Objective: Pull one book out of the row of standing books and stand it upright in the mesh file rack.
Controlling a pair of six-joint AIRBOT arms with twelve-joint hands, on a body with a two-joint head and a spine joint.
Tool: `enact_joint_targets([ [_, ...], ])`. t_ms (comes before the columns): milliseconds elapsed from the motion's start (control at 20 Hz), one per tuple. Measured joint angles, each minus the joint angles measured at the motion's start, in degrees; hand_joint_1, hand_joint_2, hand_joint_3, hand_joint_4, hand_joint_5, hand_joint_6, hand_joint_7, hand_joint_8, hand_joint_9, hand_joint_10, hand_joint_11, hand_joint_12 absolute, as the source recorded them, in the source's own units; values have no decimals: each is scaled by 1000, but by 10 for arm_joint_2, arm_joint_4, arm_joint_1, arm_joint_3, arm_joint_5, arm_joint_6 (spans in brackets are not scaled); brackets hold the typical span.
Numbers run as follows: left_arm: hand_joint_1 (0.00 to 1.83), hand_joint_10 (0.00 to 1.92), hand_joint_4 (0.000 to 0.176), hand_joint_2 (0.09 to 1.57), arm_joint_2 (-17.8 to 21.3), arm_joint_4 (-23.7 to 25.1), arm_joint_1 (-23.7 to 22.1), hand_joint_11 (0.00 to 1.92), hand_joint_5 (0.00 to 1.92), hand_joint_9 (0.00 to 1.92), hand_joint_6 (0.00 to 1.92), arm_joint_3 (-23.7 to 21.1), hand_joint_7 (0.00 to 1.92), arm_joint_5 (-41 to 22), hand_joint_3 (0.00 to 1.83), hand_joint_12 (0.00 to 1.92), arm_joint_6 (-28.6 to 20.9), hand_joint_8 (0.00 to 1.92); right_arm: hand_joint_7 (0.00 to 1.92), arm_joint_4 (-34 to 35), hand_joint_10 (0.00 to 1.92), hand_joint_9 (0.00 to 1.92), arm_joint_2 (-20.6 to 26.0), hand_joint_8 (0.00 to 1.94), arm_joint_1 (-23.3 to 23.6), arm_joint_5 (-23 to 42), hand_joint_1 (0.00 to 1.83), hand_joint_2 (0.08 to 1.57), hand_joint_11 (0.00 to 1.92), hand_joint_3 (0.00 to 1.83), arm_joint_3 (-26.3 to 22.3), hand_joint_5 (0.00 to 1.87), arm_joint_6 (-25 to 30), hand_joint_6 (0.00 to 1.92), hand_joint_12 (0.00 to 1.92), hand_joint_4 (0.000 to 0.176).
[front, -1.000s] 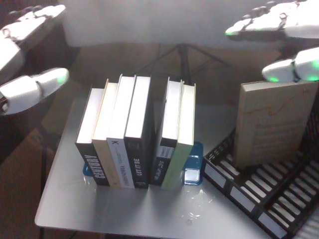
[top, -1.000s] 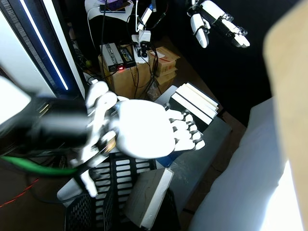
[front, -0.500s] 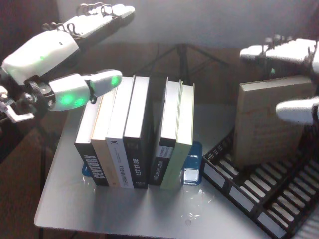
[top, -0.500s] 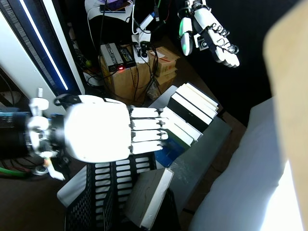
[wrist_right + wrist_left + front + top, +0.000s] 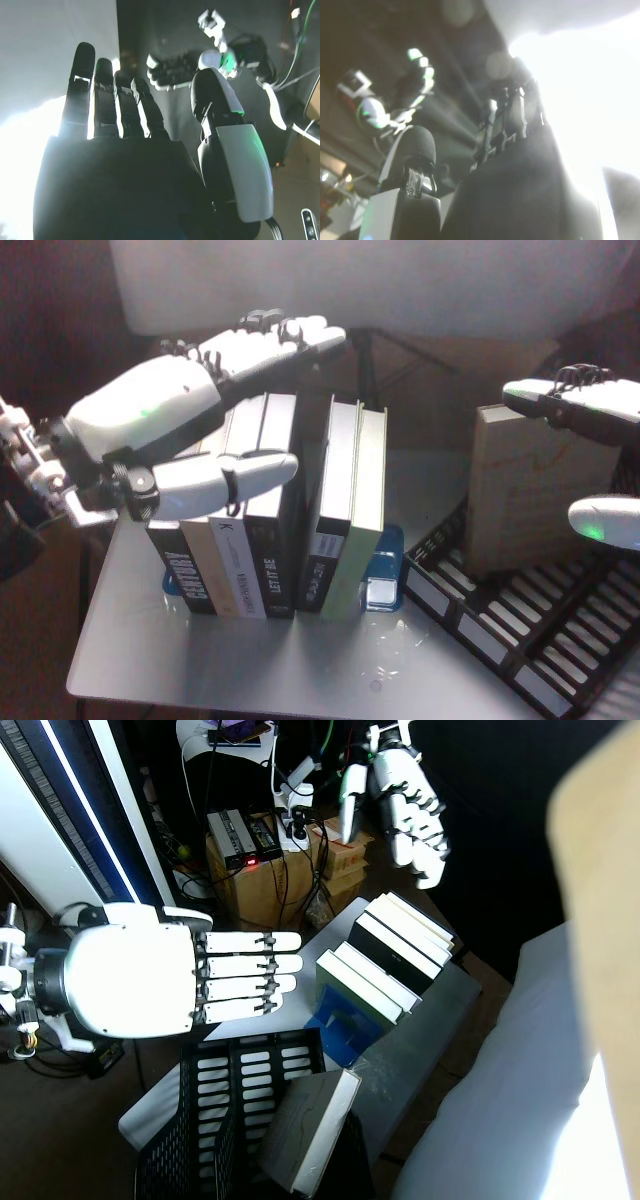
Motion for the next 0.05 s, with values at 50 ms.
enact_joint_targets([
  [50, 357, 0, 41, 1456, 2, -6, 6, 3, 13, 0, 0, -3, 0, 5, 0, 9, 0, 0, 0, 0, 0, 0, 0, 0, 0, -1, 190, 1373, 0, 0, -1, 0, -7, 0, 6, 0],
])
